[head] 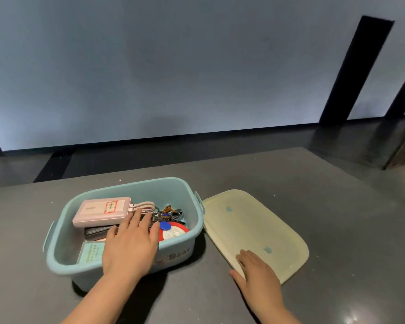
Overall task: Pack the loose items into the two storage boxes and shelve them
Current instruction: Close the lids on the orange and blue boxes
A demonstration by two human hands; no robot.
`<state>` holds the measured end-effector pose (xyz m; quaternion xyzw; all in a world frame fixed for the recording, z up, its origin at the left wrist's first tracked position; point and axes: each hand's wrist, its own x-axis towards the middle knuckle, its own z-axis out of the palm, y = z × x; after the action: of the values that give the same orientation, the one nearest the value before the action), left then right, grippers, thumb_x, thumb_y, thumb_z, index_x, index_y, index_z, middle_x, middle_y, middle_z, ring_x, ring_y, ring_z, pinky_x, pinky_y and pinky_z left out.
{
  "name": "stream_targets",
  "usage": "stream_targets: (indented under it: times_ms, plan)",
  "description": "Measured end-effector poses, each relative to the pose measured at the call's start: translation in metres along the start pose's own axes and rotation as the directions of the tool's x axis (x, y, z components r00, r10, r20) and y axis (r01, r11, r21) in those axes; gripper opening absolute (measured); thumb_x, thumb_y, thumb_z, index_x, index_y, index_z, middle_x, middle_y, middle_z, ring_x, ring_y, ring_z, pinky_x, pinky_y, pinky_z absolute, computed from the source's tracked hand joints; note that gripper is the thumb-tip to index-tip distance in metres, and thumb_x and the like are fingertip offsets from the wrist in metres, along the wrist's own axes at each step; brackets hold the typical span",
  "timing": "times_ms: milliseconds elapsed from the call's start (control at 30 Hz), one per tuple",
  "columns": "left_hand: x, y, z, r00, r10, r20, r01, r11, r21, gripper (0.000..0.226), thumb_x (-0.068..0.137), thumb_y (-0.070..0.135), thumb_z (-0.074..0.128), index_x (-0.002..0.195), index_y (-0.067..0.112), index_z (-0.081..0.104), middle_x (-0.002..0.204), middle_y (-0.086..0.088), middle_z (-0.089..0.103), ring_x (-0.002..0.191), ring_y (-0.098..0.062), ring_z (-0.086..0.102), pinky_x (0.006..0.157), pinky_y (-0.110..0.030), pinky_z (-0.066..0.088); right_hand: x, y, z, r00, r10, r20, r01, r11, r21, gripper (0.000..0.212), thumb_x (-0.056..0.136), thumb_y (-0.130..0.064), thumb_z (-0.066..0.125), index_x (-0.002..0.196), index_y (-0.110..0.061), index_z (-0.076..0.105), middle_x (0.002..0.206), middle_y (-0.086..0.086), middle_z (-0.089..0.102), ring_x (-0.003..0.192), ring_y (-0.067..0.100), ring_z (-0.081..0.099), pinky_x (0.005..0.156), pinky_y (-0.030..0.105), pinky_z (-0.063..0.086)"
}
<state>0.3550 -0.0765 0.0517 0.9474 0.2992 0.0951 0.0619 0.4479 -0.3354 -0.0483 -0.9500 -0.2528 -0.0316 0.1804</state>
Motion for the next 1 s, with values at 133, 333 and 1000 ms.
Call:
stream_targets:
  times_ms: [133,333,1000]
  plan:
    - [-0.004,-0.001,0.001,0.999,0.019,-0.037,-0.017,0.999,0.041,0.056,0.096,0.050,0.014,0.148,0.032,0.025,0.157,0.009,0.021,0.145,-0.012,0.017,0.116,-0.036,0.019,-0.011,0.006,-0.026,0.980,-0.038,-0.197,0.022,0.996,-0.087,0.026,0.059,-0.021,0.092,0.078,-0.018,0.075,0.082,-0.003,0.074,0.071,0.014,0.071,0.054,0.023,0.054]
    - [-0.009,0.002,-0.001,0.993,0.027,-0.113,-0.027,1.000,0.004,0.054,0.096,0.052,0.020,0.145,0.033,0.031,0.154,0.013,0.028,0.141,-0.009,0.024,0.113,-0.032,0.022,0.002,0.007,-0.113,0.814,0.033,-0.580,-0.066,0.997,-0.036,0.010,0.078,-0.018,0.074,0.087,-0.015,0.071,0.072,0.000,0.071,0.062,0.025,0.065,0.059,0.033,0.050]
    - [-0.002,-0.110,-0.113,0.759,-0.362,-0.541,-0.318,0.519,-0.793,0.032,0.097,0.048,0.034,0.084,0.039,0.061,0.081,0.014,0.063,0.071,0.005,0.053,0.067,-0.015,0.043,0.099,-0.192,-0.193,0.514,-0.482,-0.710,0.727,0.684,0.061,0.025,0.097,-0.028,0.046,0.097,-0.018,0.069,0.095,-0.012,0.068,0.085,0.012,0.058,0.075,0.035,0.042]
